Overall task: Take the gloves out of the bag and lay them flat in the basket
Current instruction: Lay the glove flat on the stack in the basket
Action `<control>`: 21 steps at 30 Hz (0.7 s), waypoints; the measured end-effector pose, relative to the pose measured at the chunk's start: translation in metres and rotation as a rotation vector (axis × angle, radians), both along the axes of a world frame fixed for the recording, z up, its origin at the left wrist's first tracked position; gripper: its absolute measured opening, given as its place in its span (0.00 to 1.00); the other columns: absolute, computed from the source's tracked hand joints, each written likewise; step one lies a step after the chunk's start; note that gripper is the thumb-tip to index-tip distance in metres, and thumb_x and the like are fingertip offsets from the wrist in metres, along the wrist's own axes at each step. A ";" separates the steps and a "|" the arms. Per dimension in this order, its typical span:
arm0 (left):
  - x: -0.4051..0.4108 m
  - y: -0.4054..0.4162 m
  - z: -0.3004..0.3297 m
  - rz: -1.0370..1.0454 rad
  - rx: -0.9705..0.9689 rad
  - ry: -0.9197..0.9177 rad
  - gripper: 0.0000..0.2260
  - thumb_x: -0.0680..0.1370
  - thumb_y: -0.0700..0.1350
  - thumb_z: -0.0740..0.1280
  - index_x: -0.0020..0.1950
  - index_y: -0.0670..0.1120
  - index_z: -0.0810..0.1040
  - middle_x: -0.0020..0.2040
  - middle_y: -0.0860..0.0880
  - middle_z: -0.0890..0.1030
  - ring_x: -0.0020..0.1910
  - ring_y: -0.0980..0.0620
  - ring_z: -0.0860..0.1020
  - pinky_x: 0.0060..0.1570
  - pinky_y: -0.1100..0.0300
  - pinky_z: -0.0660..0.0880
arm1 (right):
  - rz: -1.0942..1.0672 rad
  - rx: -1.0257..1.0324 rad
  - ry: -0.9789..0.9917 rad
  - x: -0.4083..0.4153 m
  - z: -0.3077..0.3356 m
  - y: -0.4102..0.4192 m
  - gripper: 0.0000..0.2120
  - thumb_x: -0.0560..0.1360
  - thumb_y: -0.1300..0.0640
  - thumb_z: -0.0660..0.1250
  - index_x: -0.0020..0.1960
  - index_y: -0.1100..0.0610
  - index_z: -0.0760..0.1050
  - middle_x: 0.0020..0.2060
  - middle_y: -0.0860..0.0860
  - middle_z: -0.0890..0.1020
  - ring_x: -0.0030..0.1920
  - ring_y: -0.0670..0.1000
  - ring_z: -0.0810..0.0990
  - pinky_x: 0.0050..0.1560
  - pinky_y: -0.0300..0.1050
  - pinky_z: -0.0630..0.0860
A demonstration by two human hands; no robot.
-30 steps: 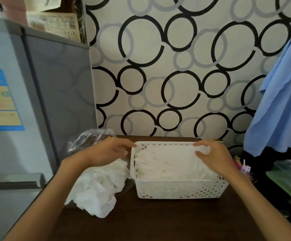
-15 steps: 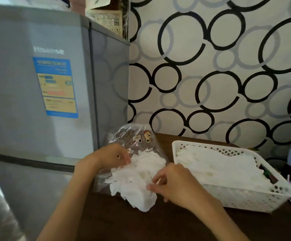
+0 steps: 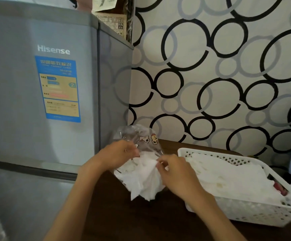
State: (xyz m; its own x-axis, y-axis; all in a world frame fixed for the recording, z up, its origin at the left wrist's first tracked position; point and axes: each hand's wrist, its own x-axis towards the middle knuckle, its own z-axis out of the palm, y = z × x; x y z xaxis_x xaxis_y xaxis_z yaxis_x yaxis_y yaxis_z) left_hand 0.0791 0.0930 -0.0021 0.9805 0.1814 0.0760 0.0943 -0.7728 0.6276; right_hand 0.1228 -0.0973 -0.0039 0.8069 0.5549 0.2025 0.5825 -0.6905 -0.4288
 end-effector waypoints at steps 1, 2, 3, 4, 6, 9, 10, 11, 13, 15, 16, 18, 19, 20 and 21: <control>0.001 0.002 -0.001 0.045 -0.024 -0.043 0.07 0.79 0.54 0.63 0.41 0.59 0.75 0.46 0.57 0.77 0.50 0.53 0.76 0.52 0.54 0.73 | 0.013 0.048 0.057 0.005 0.006 0.002 0.09 0.78 0.49 0.63 0.55 0.48 0.78 0.50 0.47 0.82 0.45 0.47 0.81 0.50 0.45 0.78; 0.003 0.005 -0.003 0.081 -0.035 -0.070 0.06 0.79 0.55 0.63 0.42 0.59 0.76 0.48 0.56 0.78 0.52 0.52 0.77 0.55 0.52 0.74 | 0.030 0.091 0.113 0.012 0.013 0.004 0.09 0.77 0.49 0.65 0.54 0.48 0.79 0.49 0.46 0.82 0.44 0.47 0.81 0.51 0.46 0.79; 0.003 0.007 -0.004 0.106 -0.043 -0.082 0.05 0.78 0.56 0.64 0.44 0.60 0.77 0.50 0.56 0.80 0.54 0.52 0.77 0.58 0.49 0.73 | 0.046 0.137 0.173 0.017 0.020 0.005 0.08 0.76 0.49 0.66 0.53 0.49 0.80 0.48 0.45 0.83 0.45 0.46 0.81 0.52 0.45 0.78; 0.004 0.010 -0.005 0.121 -0.053 -0.080 0.05 0.77 0.57 0.65 0.45 0.59 0.79 0.51 0.55 0.81 0.55 0.51 0.78 0.60 0.47 0.73 | 0.061 0.181 0.235 0.021 0.027 0.006 0.09 0.76 0.50 0.67 0.53 0.50 0.81 0.48 0.45 0.82 0.47 0.46 0.81 0.53 0.44 0.77; 0.001 0.012 -0.006 0.131 -0.067 -0.053 0.08 0.76 0.58 0.66 0.48 0.57 0.80 0.53 0.54 0.82 0.55 0.52 0.78 0.62 0.46 0.72 | 0.080 0.232 0.322 0.027 0.038 0.006 0.10 0.77 0.51 0.66 0.55 0.52 0.81 0.49 0.44 0.81 0.52 0.45 0.78 0.54 0.39 0.70; -0.001 0.012 -0.005 0.101 -0.097 -0.004 0.07 0.75 0.59 0.67 0.45 0.58 0.82 0.50 0.56 0.82 0.54 0.53 0.79 0.62 0.47 0.72 | 0.087 0.187 0.217 0.035 0.042 0.005 0.11 0.78 0.53 0.64 0.56 0.53 0.81 0.53 0.47 0.83 0.54 0.48 0.79 0.55 0.41 0.72; -0.002 0.012 -0.004 0.086 -0.104 0.011 0.06 0.75 0.58 0.68 0.44 0.58 0.82 0.49 0.56 0.82 0.53 0.53 0.79 0.62 0.47 0.73 | 0.079 0.186 0.202 0.036 0.041 0.004 0.11 0.78 0.54 0.64 0.57 0.53 0.81 0.54 0.48 0.83 0.54 0.49 0.80 0.57 0.43 0.73; -0.003 0.011 -0.004 0.076 -0.099 0.027 0.06 0.75 0.57 0.68 0.44 0.57 0.82 0.48 0.56 0.83 0.51 0.53 0.79 0.61 0.47 0.73 | 0.070 0.208 0.199 0.037 0.039 0.003 0.11 0.78 0.54 0.64 0.57 0.54 0.81 0.54 0.49 0.83 0.55 0.49 0.80 0.58 0.44 0.74; -0.003 0.009 -0.001 0.060 -0.080 0.053 0.07 0.76 0.55 0.68 0.46 0.55 0.83 0.46 0.56 0.83 0.48 0.54 0.80 0.58 0.49 0.76 | 0.060 0.259 0.179 0.039 0.036 0.001 0.12 0.78 0.55 0.63 0.58 0.55 0.80 0.53 0.49 0.83 0.55 0.49 0.79 0.58 0.44 0.74; -0.004 0.006 0.001 0.018 -0.073 0.078 0.09 0.77 0.53 0.67 0.50 0.51 0.83 0.45 0.54 0.83 0.46 0.54 0.81 0.54 0.53 0.78 | 0.043 0.340 0.194 0.041 0.037 0.000 0.12 0.79 0.56 0.62 0.58 0.56 0.79 0.50 0.48 0.81 0.53 0.48 0.78 0.52 0.39 0.73; -0.004 0.004 0.003 -0.012 -0.076 0.097 0.09 0.77 0.51 0.67 0.51 0.48 0.83 0.46 0.52 0.83 0.45 0.54 0.80 0.51 0.55 0.79 | 0.019 0.393 0.207 0.043 0.038 0.000 0.12 0.80 0.56 0.60 0.58 0.56 0.79 0.49 0.48 0.80 0.52 0.48 0.78 0.50 0.38 0.72; -0.006 0.002 0.004 -0.066 -0.082 0.138 0.08 0.78 0.48 0.66 0.51 0.47 0.83 0.45 0.51 0.82 0.43 0.55 0.79 0.47 0.57 0.77 | 0.001 0.412 0.262 0.047 0.039 0.000 0.12 0.81 0.56 0.58 0.58 0.57 0.78 0.49 0.49 0.80 0.54 0.50 0.78 0.55 0.42 0.73; -0.007 0.002 0.004 -0.088 -0.077 0.157 0.07 0.79 0.47 0.66 0.51 0.48 0.83 0.46 0.52 0.81 0.45 0.55 0.79 0.49 0.57 0.77 | 0.003 0.413 0.324 0.049 0.037 0.001 0.12 0.81 0.56 0.58 0.58 0.56 0.78 0.50 0.50 0.80 0.54 0.51 0.78 0.59 0.45 0.73; -0.008 0.003 0.005 -0.108 -0.068 0.172 0.07 0.79 0.48 0.66 0.51 0.49 0.83 0.48 0.53 0.81 0.49 0.54 0.79 0.53 0.56 0.77 | -0.003 0.439 0.390 0.051 0.036 0.001 0.12 0.81 0.55 0.57 0.58 0.55 0.78 0.51 0.50 0.80 0.54 0.52 0.78 0.61 0.49 0.74; -0.009 0.004 0.005 -0.125 -0.052 0.182 0.07 0.78 0.49 0.66 0.52 0.51 0.82 0.51 0.54 0.81 0.52 0.54 0.79 0.57 0.56 0.76 | -0.017 0.487 0.452 0.052 0.033 0.000 0.12 0.81 0.55 0.57 0.58 0.54 0.78 0.51 0.51 0.81 0.54 0.52 0.78 0.60 0.50 0.75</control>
